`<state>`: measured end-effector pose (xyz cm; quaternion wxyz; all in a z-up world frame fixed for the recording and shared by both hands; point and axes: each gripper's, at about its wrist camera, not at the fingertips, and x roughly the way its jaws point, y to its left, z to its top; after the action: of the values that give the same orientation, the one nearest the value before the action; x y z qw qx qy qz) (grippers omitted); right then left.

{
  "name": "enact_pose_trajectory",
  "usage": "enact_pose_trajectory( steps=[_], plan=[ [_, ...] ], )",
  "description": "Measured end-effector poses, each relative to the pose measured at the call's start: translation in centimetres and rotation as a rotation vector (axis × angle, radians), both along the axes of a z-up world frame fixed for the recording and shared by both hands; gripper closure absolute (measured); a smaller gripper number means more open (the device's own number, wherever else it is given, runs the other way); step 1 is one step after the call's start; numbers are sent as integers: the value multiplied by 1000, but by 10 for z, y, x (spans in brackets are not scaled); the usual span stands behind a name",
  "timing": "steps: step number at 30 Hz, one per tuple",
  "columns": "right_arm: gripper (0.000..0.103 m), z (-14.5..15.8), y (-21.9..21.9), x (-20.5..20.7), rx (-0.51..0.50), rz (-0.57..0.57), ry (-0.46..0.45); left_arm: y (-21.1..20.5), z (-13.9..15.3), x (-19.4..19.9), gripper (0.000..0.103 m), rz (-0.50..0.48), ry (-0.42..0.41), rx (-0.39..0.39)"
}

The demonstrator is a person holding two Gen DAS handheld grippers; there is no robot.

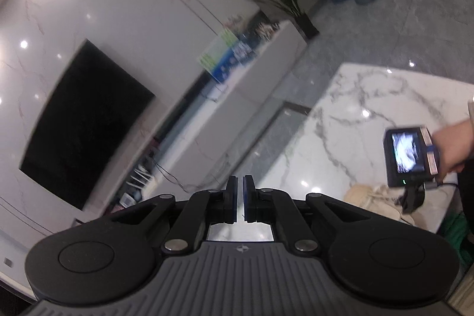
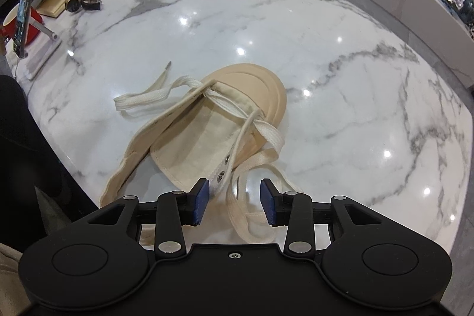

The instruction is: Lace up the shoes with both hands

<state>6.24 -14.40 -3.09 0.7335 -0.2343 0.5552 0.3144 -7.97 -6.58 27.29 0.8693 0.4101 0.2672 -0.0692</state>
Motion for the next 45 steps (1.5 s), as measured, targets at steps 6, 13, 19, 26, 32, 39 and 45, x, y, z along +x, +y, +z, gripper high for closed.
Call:
enact_pose_trajectory(
  steps=[6,13,19,26,32,39,45],
  plan=[
    [66,-2,3,0,-5,14,7,-5,25,-12,99,-10,-56,19],
    [64,-5,6,1,-11,30,14,-13,43,-33,98,-98,-72,-47],
    [64,-8,4,-1,-9,44,36,-8,15,-28,98,-131,-26,-70],
    [64,1,-14,-11,32,54,58,17,-92,0,98,-189,150,-165],
    [64,6,-22,-21,83,66,48,44,-192,28,98,-214,311,-260],
    [64,3,-19,-24,114,17,-12,97,-280,74,98,45,463,-550],
    [64,-3,-13,-25,133,-22,-73,131,-340,108,95,254,560,-743]
  ],
)
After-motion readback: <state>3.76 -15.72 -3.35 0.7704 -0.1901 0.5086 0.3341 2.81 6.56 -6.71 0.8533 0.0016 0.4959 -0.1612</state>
